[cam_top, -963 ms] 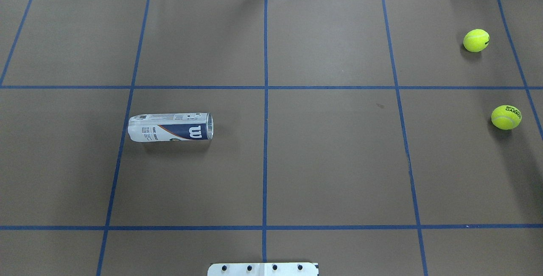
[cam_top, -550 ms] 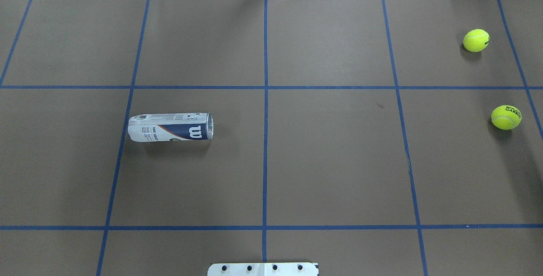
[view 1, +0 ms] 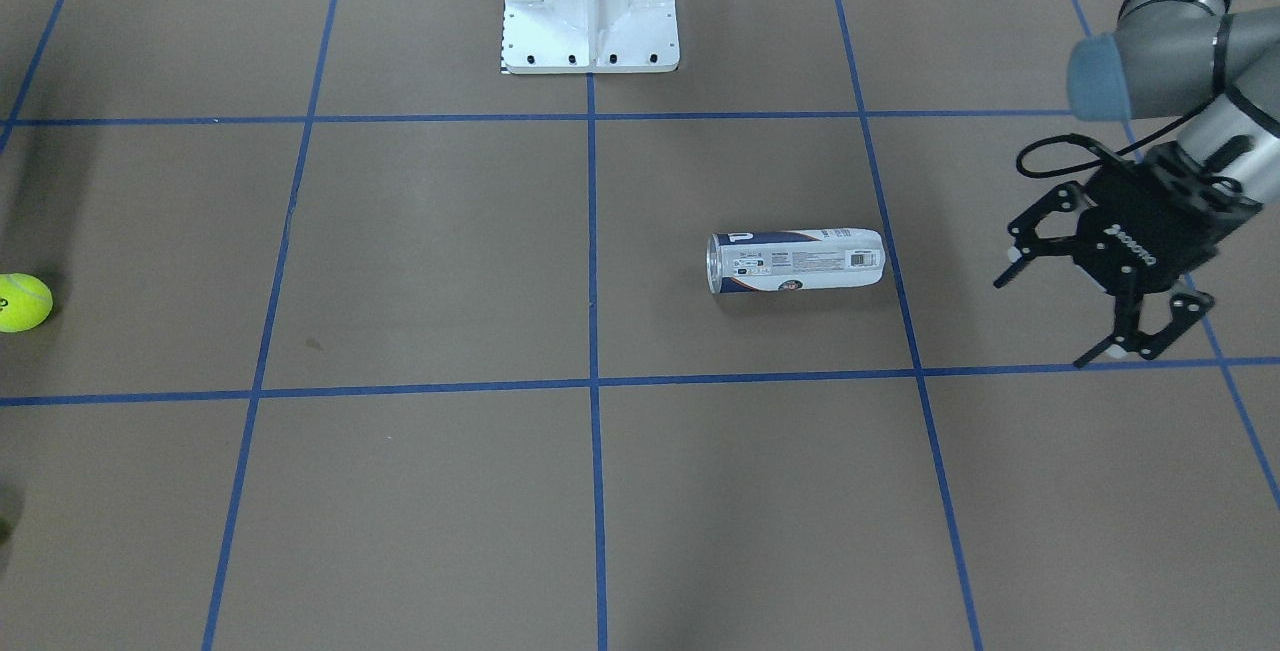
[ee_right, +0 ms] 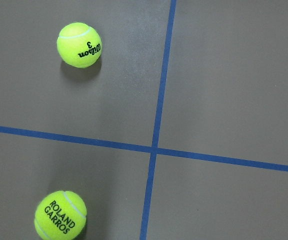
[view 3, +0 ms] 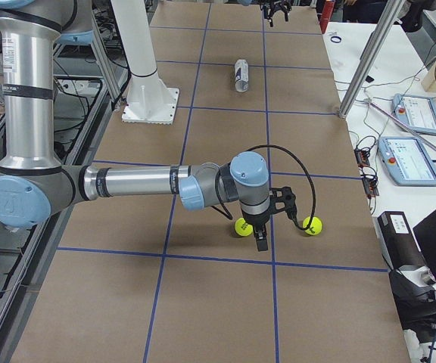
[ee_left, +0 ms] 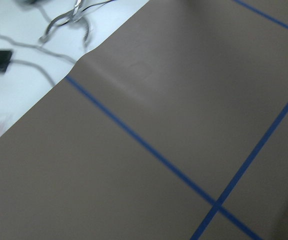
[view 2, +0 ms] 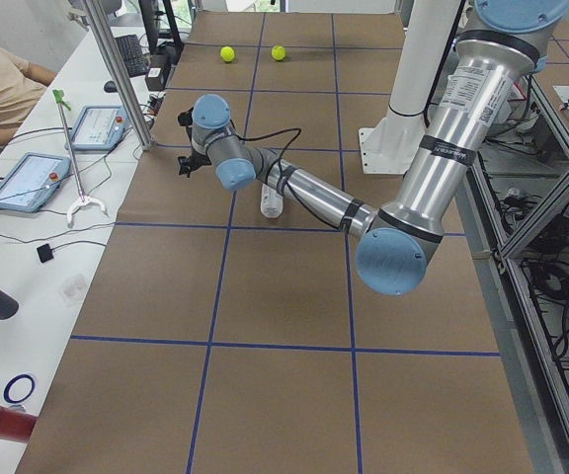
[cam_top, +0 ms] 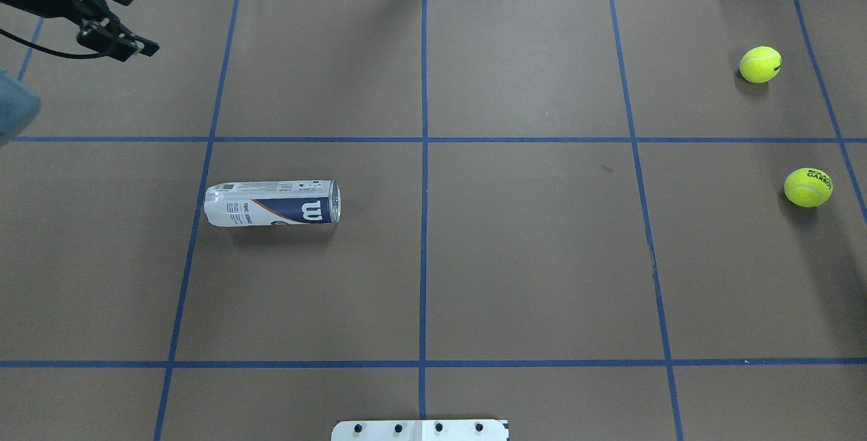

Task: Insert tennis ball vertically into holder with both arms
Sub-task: 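Move the left gripper down onto the white tennis-ball can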

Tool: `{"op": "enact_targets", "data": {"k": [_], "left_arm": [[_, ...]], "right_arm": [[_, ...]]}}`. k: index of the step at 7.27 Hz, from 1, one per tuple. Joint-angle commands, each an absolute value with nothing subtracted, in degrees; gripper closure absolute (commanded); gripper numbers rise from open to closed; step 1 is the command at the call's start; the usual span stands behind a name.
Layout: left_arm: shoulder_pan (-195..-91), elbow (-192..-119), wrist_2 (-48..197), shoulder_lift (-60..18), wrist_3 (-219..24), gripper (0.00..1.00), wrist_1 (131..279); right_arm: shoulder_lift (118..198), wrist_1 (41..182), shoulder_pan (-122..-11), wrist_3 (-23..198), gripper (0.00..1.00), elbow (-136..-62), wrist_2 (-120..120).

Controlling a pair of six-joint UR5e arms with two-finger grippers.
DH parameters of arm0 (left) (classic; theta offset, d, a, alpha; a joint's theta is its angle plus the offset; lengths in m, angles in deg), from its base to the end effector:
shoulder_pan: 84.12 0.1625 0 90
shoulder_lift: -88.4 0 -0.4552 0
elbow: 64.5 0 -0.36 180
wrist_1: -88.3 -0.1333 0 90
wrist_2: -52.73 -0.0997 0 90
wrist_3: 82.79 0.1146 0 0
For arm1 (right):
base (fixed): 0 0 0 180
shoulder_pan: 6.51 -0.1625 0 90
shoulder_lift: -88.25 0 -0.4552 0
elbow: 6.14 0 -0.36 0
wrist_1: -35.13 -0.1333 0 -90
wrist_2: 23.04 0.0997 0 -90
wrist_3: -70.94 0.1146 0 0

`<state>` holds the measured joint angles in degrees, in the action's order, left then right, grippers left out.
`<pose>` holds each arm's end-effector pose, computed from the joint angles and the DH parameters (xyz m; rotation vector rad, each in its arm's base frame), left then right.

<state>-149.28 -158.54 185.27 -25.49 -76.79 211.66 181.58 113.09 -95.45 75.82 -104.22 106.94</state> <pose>0.2116 -0.5901 0.3632 0.9216 0.8512 0.8640 0.0513 -0.4542 0.6424 0.2447 -0.7061 -0.0387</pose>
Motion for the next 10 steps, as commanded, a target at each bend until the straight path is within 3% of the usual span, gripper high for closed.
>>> {"op": "enact_targets", "data": {"k": [1,4,7,10], "left_arm": [[-144.4,-158.5,185.0,-28.6,-74.7,0.01,212.1],[-132.8,-158.7,180.6,-28.8,-70.8,0.00,211.8],[-128.2,-159.2,175.0,-28.8,-69.3,0.00,210.2],[-126.7,-168.9,173.6,-31.2,-60.9,0.00,183.5]], "right_arm": [[181.6,113.1,-95.5,75.9,0.00,-104.2,107.0],[181.6,113.2,-95.5,75.9,0.00,-104.1,107.4],[181.7,113.3,-95.5,76.0,0.00,-104.1,109.1],[182.4,113.3,-95.5,76.0,0.00,-104.2,109.5]]}}
